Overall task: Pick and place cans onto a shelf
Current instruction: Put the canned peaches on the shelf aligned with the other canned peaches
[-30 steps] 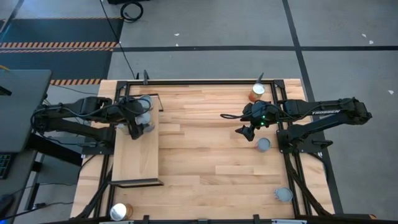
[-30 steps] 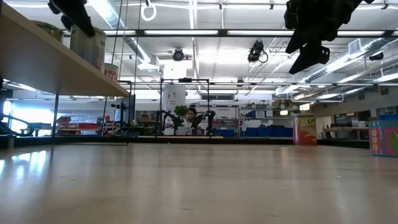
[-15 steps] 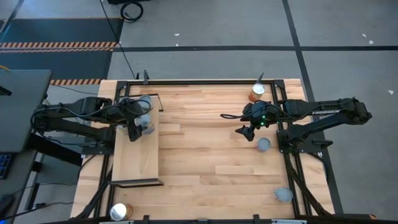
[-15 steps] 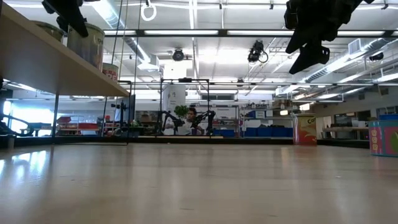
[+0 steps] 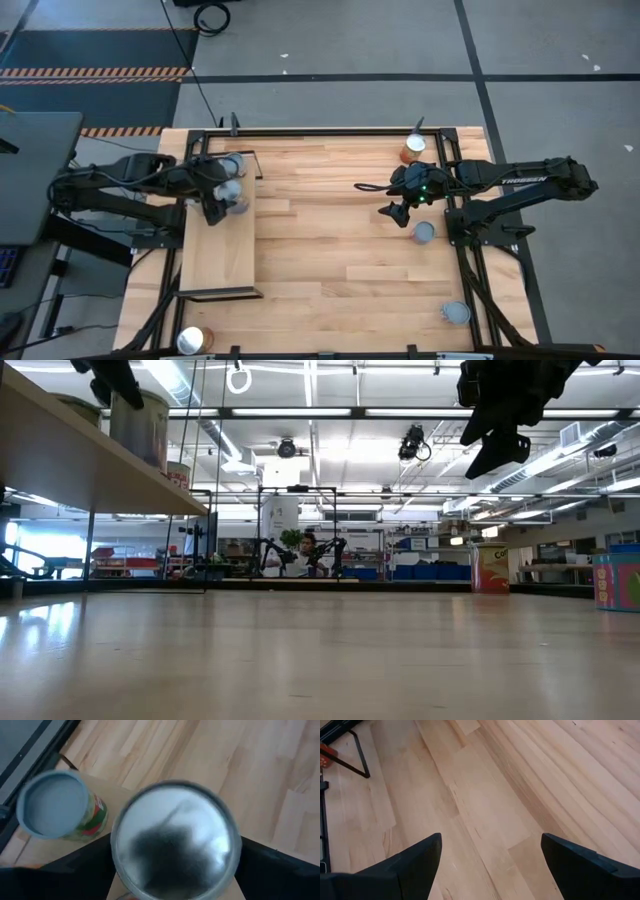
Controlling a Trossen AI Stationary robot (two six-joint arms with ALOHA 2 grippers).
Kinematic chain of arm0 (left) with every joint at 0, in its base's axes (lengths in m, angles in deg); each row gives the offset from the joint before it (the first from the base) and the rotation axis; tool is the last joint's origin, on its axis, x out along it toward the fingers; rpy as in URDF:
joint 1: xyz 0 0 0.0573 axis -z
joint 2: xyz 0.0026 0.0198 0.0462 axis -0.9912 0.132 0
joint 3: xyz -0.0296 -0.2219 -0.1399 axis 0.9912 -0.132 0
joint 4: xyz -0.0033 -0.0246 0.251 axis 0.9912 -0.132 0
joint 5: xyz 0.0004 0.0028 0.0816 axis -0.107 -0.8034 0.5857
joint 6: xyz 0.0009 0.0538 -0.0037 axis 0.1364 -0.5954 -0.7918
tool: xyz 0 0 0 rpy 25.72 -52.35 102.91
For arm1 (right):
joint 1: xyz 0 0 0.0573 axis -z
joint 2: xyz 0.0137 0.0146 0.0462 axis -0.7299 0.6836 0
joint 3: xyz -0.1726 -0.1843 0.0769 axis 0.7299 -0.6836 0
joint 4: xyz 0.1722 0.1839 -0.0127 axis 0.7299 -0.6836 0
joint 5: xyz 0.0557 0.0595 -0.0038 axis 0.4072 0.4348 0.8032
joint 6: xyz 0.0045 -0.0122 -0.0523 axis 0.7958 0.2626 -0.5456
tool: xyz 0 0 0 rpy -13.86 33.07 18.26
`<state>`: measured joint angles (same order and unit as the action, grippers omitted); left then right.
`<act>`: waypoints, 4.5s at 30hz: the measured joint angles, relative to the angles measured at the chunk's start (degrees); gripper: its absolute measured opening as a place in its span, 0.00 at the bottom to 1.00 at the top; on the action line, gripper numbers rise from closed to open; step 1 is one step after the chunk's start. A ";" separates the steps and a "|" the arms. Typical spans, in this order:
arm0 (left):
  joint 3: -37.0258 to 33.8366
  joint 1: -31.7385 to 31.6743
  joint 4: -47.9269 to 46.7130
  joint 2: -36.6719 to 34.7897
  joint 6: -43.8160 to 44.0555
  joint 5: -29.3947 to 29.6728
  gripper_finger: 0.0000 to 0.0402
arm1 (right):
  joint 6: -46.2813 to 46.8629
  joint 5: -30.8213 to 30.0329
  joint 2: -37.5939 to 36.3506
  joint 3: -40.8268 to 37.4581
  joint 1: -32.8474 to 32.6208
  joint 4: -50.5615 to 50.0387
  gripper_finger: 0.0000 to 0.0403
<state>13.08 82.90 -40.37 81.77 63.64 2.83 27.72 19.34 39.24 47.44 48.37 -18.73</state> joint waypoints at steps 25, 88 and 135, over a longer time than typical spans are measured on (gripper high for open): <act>3.40 0.00 -5.21 1.05 1.92 -1.09 0.88 | -0.59 -0.04 0.00 0.00 0.00 0.00 0.87; 6.45 3.53 16.93 6.23 0.02 -9.70 0.68 | -0.44 -0.52 0.02 0.00 -0.02 0.15 0.87; 7.66 3.48 7.22 15.76 -7.24 4.53 0.34 | -0.59 -0.57 0.02 0.00 0.20 0.44 0.87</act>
<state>20.74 86.38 -33.15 97.53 56.41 7.36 27.13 18.78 39.26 47.44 48.57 -18.29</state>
